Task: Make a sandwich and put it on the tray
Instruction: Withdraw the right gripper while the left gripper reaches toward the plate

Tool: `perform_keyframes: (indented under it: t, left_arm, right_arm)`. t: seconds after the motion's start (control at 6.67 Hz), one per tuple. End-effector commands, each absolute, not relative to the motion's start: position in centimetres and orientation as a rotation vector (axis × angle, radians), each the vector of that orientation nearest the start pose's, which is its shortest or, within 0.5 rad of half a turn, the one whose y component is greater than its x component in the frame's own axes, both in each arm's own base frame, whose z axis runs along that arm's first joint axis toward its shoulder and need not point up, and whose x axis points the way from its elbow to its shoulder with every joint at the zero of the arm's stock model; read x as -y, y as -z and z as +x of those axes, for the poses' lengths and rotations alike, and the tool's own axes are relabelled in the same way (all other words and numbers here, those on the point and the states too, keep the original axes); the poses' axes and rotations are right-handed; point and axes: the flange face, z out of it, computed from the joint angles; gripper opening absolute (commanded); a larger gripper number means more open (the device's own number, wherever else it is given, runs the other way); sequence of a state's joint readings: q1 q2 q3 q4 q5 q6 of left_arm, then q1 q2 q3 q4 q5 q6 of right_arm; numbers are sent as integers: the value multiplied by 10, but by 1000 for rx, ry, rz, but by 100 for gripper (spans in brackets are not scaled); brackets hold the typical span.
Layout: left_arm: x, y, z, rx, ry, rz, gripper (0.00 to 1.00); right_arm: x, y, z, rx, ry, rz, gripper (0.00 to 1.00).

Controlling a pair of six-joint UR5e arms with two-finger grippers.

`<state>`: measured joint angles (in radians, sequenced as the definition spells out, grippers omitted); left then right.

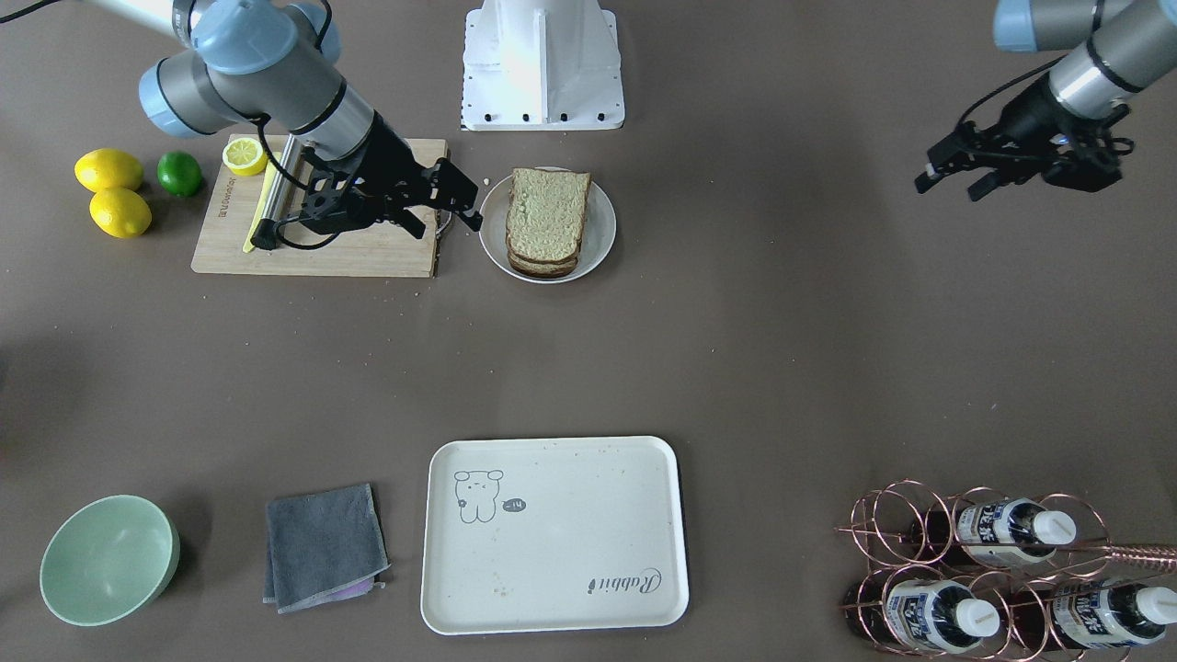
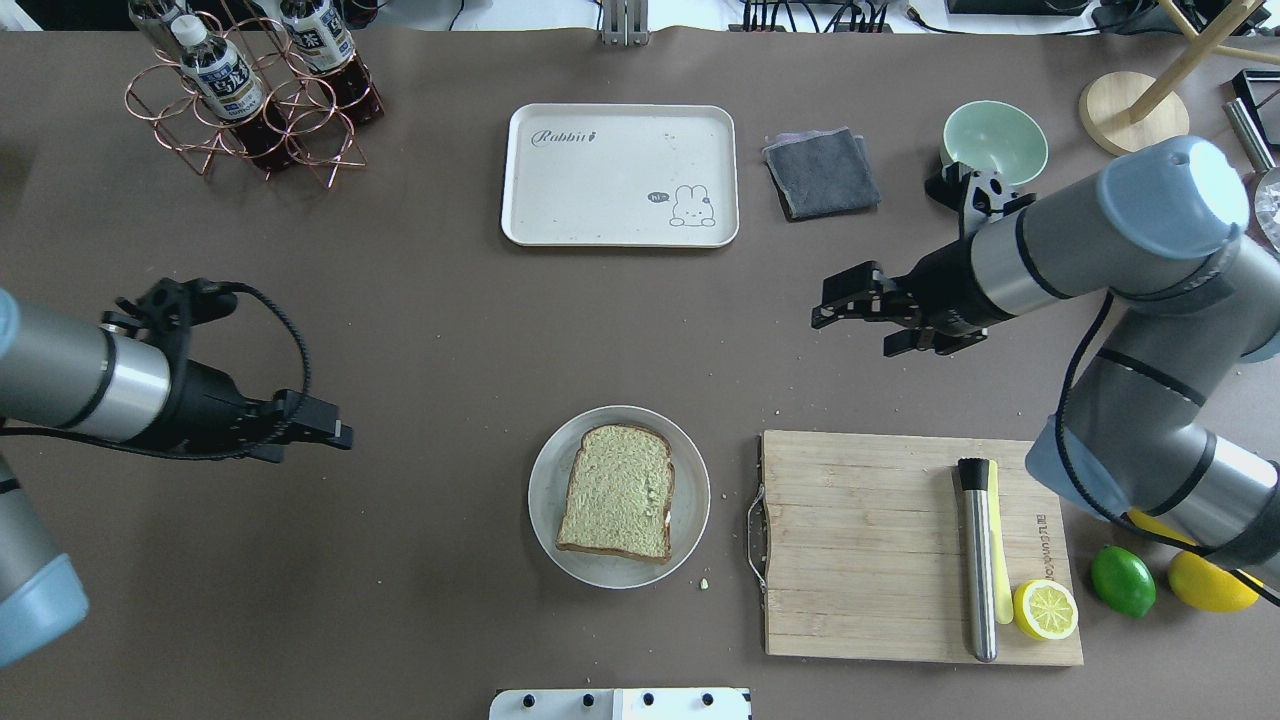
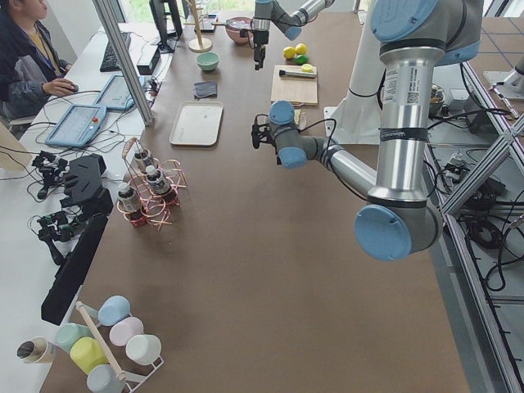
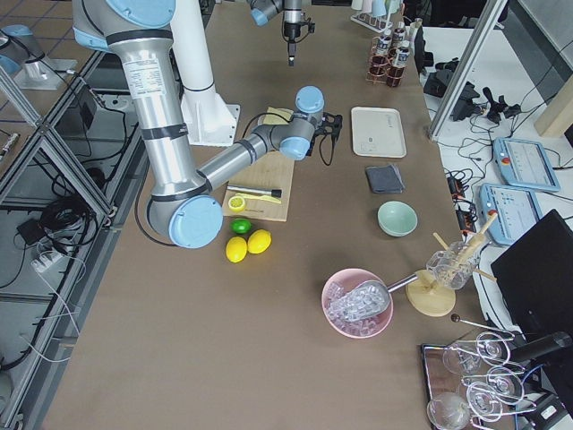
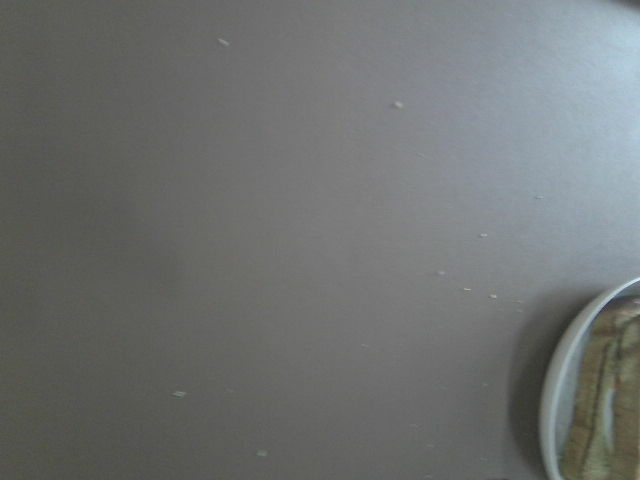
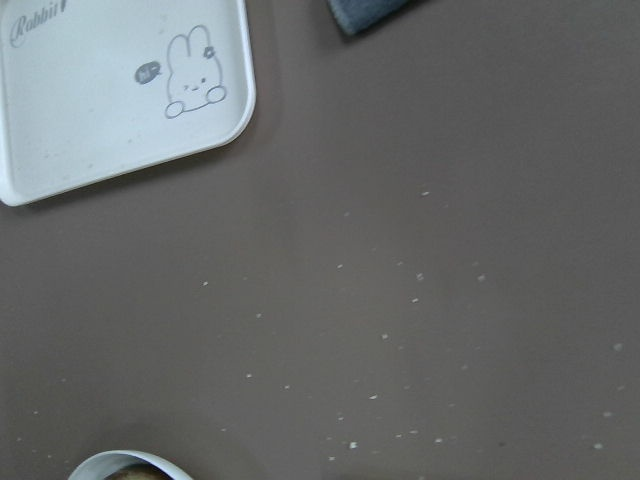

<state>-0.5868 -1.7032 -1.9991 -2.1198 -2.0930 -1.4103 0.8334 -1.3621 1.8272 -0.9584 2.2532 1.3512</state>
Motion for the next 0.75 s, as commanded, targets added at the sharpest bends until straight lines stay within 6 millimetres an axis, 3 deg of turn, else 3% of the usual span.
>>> perform_keyframes:
  t: [0.0,0.15,0.45,0.6]
  left_arm:
    - [318,-229,475,-1063,122,-31,91]
    - [308,-228,487,-1040,107,-23,90]
    - [318,-247,507,-987,130,14,90]
    - [320,-257,526,-1006,128,27,95]
  right_arm:
    - [472,-414,-238,1129,-116,37,100]
    - [467,-447,-202,1109,-99,39,100]
    - [442,-514,-117,1054,-78,93,100]
    - [432,-535,-95,1035,-97,90,100]
